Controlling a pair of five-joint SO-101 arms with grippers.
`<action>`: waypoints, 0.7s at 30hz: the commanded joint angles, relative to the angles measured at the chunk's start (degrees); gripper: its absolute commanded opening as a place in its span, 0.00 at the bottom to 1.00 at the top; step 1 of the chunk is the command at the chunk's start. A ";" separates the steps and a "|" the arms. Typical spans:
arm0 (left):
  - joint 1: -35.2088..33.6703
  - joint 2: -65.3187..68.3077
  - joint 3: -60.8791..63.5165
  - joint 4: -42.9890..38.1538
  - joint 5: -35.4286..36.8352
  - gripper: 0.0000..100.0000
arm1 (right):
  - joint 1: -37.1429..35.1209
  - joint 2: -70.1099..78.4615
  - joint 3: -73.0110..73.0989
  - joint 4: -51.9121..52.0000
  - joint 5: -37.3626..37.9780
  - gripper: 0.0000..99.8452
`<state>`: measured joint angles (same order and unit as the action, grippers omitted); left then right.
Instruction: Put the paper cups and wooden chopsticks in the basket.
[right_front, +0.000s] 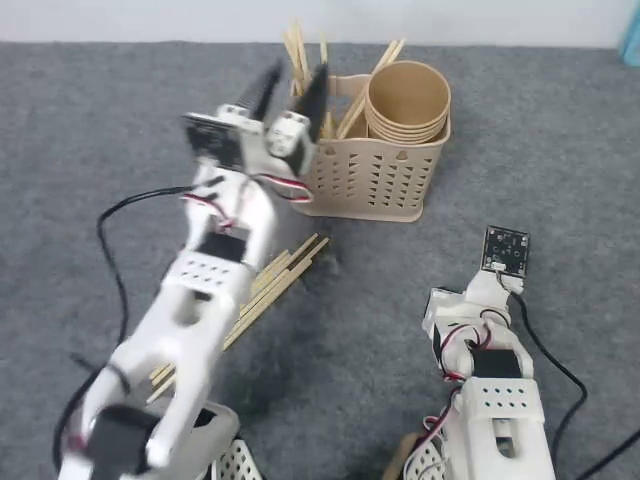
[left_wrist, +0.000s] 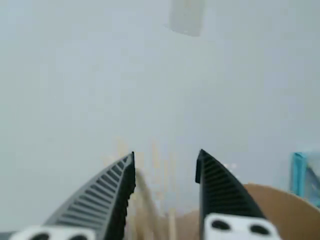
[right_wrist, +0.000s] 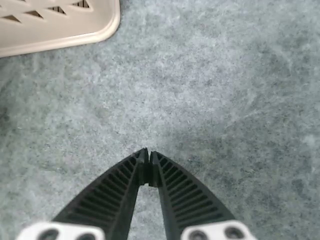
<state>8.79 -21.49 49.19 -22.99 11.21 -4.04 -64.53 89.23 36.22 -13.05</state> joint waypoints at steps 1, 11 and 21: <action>-4.92 -12.66 -3.56 12.75 0.79 0.20 | 0.48 -1.45 -0.62 -1.45 1.23 0.01; -12.04 -32.53 -11.21 80.09 0.44 0.20 | 0.57 -1.45 -0.53 -1.45 1.23 0.01; -12.22 -18.11 -4.09 93.19 -11.96 0.20 | 0.48 -1.45 -0.53 -1.10 1.23 0.01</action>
<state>-3.25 -43.56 43.91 69.76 4.53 -4.04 -64.53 89.23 36.22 -13.05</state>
